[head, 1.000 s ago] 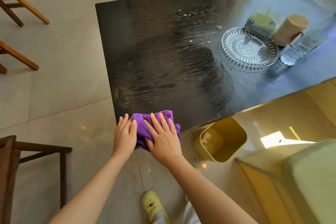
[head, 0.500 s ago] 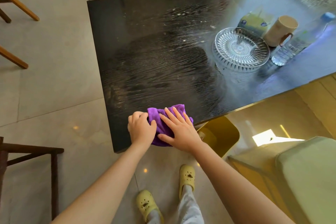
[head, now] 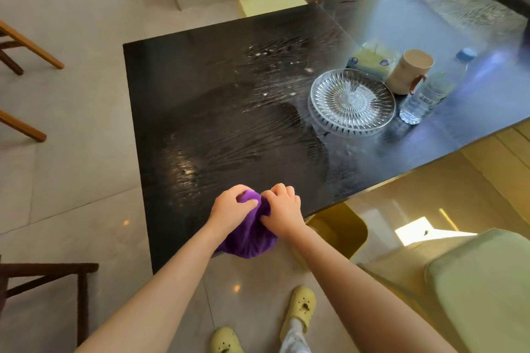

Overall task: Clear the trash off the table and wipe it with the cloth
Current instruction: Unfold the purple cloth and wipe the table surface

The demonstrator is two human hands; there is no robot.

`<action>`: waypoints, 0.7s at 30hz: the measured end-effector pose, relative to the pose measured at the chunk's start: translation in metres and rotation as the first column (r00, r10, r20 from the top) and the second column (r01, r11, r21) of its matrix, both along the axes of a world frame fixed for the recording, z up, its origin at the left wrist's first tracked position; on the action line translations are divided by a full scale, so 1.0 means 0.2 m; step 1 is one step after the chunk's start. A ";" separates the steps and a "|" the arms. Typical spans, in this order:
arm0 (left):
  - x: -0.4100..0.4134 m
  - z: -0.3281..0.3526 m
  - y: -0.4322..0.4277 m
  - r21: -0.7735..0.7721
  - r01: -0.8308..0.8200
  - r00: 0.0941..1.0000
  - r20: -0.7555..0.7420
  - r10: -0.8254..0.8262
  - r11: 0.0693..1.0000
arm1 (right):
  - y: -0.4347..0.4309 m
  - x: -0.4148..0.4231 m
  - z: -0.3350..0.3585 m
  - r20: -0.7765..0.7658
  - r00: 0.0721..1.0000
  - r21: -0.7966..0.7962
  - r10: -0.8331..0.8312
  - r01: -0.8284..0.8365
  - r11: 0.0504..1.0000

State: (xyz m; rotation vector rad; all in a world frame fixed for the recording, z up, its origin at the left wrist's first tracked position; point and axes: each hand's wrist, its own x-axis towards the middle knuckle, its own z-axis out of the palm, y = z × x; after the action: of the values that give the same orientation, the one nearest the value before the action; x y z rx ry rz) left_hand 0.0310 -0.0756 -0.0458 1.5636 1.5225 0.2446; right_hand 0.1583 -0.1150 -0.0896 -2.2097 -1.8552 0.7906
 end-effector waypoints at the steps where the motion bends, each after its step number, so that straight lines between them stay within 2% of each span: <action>1: 0.02 0.04 0.00 -0.003 0.039 0.998 0.040 -0.039 0.999 | 0.02 0.05 0.01 -0.036 0.999 -0.008 -0.020 0.020 1.000; 3: 0.08 0.11 0.02 -0.007 0.099 0.989 0.112 -0.097 0.995 | 0.04 0.17 0.04 -0.177 0.982 -0.038 -0.073 0.068 0.997; 5: 0.16 0.19 0.05 0.007 0.130 0.980 0.150 -0.129 0.992 | 0.04 0.32 0.10 -0.353 0.922 -0.077 -0.158 0.139 0.987; 7: 0.25 0.26 0.09 0.019 0.134 0.974 0.180 -0.136 0.991 | 0.04 0.49 0.17 -0.419 0.870 -0.088 -0.258 0.244 0.966; 11: 0.45 0.39 0.17 0.053 0.192 0.967 0.163 -0.198 0.980 | 0.04 0.83 0.33 -0.462 0.821 -0.050 -0.335 0.353 0.934; 16: 0.72 0.49 0.22 0.166 0.222 0.963 0.120 -0.243 0.961 | 0.03 1.20 0.56 -0.384 0.878 -0.002 -0.287 0.310 0.951; 21: 0.99 0.58 0.27 0.239 0.308 0.929 0.133 -0.345 0.921 | -0.02 1.46 0.74 -0.380 0.870 0.039 -0.314 0.354 0.934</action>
State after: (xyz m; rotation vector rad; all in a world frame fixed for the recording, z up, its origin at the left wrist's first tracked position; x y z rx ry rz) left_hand 0.2290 -0.0214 0.0706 1.8887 1.1058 0.3509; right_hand 0.4512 -0.1196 0.0583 -2.0576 -1.2636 0.9307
